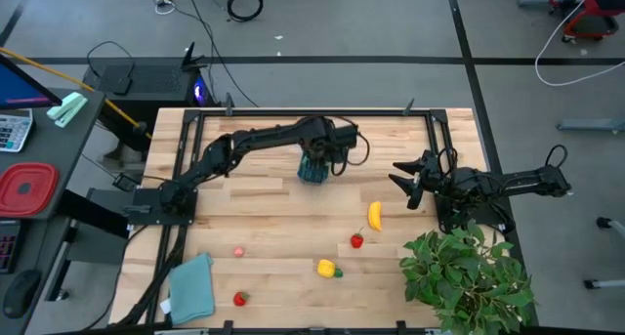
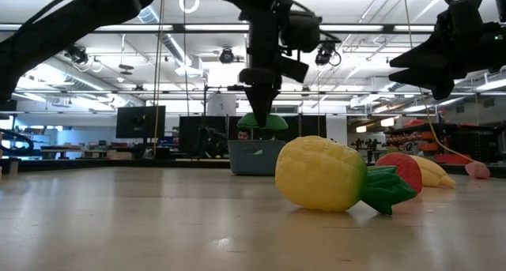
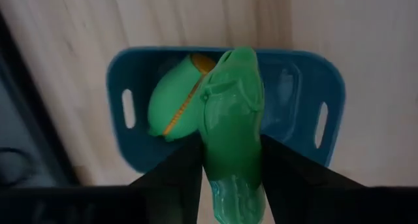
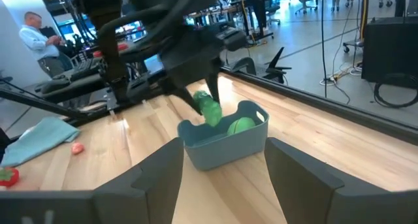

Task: Pick and placing Produce into tupperware
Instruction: Put the green peas into the blue bin

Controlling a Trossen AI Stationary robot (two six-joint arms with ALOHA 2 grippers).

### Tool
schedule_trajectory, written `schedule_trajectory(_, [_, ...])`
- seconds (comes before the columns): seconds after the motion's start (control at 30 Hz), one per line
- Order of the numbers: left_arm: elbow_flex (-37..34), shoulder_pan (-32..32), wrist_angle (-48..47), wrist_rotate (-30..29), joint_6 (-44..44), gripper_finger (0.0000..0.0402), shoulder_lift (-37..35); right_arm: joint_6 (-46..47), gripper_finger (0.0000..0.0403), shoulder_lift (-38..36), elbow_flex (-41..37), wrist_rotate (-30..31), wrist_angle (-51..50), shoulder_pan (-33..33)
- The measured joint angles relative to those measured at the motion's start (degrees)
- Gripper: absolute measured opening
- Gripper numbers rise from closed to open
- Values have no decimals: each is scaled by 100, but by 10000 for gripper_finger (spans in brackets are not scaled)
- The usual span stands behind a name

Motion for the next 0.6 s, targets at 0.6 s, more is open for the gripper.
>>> schedule_trajectory(0.6, [-1444, -106, 407, 146, -45, 183, 20, 50, 224, 2, 0, -114, -26, 0])
